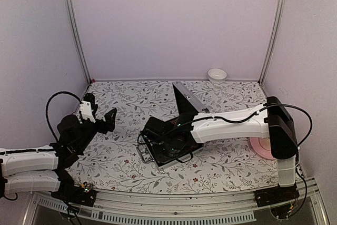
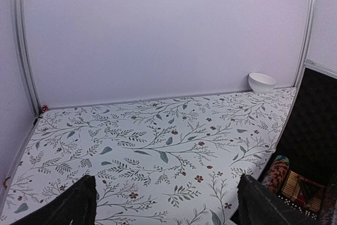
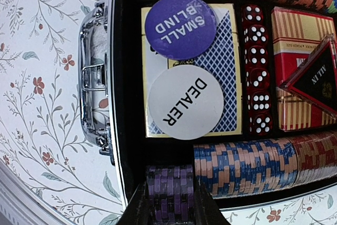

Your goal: Pack up texas hold em set

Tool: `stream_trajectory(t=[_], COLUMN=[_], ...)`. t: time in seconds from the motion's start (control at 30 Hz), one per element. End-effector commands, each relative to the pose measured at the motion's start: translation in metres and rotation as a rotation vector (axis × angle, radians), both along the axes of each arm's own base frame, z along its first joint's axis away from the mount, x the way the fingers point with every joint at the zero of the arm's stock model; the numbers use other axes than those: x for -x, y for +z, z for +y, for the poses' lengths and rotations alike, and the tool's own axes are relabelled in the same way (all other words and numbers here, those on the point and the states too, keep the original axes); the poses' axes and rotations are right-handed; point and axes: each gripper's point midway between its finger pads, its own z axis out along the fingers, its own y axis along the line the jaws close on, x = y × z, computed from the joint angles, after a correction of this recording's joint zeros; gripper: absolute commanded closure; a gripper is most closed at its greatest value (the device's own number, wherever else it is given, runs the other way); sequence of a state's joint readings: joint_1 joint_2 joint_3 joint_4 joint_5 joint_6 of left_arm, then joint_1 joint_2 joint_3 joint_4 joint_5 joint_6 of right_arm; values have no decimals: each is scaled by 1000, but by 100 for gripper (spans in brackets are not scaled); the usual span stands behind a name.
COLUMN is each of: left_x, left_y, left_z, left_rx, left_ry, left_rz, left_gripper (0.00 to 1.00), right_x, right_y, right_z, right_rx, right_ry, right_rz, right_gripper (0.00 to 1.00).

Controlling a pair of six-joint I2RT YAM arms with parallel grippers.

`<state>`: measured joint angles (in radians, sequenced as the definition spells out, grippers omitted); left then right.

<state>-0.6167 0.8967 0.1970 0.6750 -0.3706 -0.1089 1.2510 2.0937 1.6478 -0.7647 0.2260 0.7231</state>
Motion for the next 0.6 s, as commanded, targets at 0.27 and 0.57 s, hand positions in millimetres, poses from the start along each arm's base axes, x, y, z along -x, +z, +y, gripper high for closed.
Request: stream_trajectory(t=[0.27,0.57], left_x=[-5,-4], left_y=[-4,-2], left_z=[-8,-13], left_rx=[-31,-31], left_ry=[-30,-57], left_rz=[19,16], left_gripper=[7,7], right_x=[-10,-11], right_y=[-3,7], right_z=[-8,-6], right_rx=[53,41], right_ry=[-37,-46], right_rz=[-46,-53], right_gripper=[67,59])
